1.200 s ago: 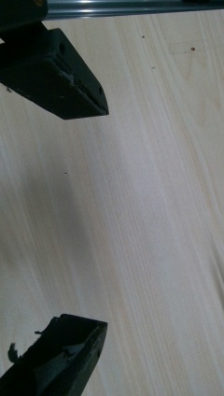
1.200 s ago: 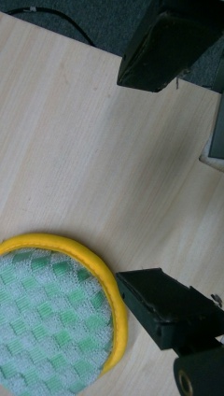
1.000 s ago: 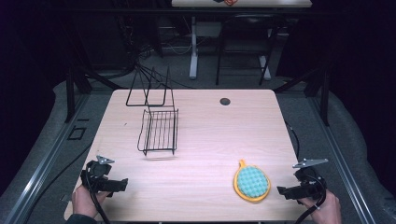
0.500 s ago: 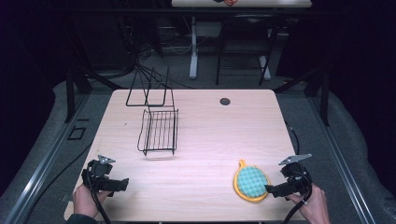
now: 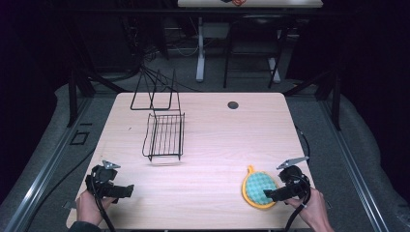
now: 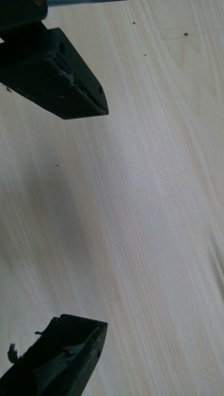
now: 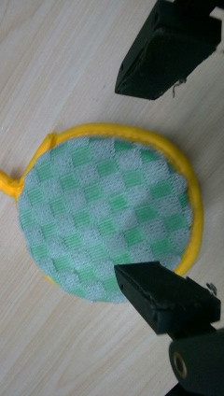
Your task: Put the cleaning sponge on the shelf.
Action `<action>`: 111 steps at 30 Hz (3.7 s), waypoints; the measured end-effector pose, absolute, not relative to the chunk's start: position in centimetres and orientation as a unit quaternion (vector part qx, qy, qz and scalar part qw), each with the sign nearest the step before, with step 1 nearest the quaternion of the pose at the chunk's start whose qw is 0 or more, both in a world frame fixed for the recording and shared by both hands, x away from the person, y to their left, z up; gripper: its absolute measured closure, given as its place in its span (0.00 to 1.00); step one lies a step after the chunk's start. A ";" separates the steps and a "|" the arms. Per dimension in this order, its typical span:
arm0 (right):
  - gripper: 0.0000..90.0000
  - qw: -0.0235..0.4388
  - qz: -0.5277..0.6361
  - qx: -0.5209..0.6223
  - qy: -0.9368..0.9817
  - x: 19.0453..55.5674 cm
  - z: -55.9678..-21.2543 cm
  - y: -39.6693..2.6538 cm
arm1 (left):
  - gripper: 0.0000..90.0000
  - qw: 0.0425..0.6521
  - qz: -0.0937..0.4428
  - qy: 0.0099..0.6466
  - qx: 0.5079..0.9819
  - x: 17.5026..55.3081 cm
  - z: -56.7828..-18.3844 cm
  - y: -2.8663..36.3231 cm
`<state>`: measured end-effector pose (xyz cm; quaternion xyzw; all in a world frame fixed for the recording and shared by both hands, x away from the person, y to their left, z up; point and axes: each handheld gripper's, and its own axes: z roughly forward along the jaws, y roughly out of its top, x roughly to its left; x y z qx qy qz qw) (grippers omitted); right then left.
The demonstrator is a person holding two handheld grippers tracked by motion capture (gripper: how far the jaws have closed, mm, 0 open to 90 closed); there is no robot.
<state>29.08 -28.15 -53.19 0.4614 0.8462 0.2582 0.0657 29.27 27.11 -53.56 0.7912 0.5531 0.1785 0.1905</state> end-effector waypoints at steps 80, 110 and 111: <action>0.97 0.154 0.340 0.430 0.822 29.3 -48.0 -25.3 | 0.00 0.198 0.181 0.523 0.809 29.3 -53.9 25.9; 0.97 0.144 0.375 0.386 0.830 33.3 -45.7 -20.0 | 0.00 0.207 0.182 0.518 0.810 29.3 -54.0 25.9; 0.97 0.142 0.375 0.384 0.832 33.7 -45.7 -19.5 | 0.00 0.208 0.182 0.519 0.809 29.3 -54.0 25.9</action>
